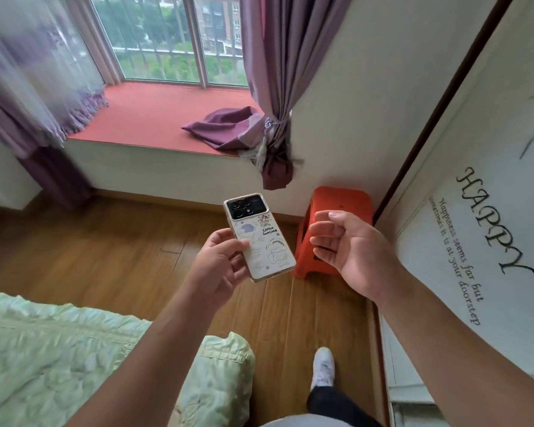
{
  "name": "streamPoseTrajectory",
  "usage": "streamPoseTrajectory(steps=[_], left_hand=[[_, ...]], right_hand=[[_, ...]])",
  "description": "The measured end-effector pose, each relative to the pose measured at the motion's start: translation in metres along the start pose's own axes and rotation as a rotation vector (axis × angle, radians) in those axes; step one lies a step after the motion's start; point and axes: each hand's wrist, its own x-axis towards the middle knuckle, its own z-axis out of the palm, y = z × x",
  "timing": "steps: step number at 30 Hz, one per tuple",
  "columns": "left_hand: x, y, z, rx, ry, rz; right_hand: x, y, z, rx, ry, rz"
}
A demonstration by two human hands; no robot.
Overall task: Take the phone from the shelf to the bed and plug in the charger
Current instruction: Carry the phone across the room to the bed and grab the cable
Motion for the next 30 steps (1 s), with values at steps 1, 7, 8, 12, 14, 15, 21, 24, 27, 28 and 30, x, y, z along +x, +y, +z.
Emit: streamPoseTrajectory(steps=[1,7,8,12,14,15,21,24,27,28,30], left_hand=[[0.012,0.003,0.002,-0.001,0.016,0.011],[0.088,0.026,0.021,-0.027,0.153,0.106],[0.102,0.033,0.025,-0.029,0.178,0.123],[0.148,0.063,0.045,-0.040,0.300,0.186],[0.166,0.078,0.054,-0.054,0.340,0.219],[0.174,0.085,0.058,-0.062,0.352,0.240],[0.201,0.114,0.066,-0.076,0.442,0.339],[0.208,0.128,0.054,-0.109,0.491,0.373],[0.215,0.142,0.034,-0.154,0.546,0.407],[0.217,0.146,0.026,-0.170,0.564,0.417],[0.222,0.156,0.007,-0.198,0.598,0.434]], right_hand=[[0.016,-0.001,-0.001,0.004,-0.016,0.015],[0.130,-0.022,0.000,0.023,-0.149,0.097],[0.151,-0.028,0.002,0.018,-0.179,0.108],[0.231,-0.066,0.014,-0.007,-0.284,0.140],[0.264,-0.082,0.020,-0.021,-0.351,0.156],[0.279,-0.088,0.023,-0.031,-0.386,0.167],[0.334,-0.098,0.065,-0.051,-0.495,0.254],[0.351,-0.098,0.093,-0.095,-0.594,0.253],[0.373,-0.093,0.121,-0.117,-0.643,0.266],[0.381,-0.089,0.132,-0.118,-0.647,0.284],[0.395,-0.078,0.155,-0.116,-0.658,0.328]])
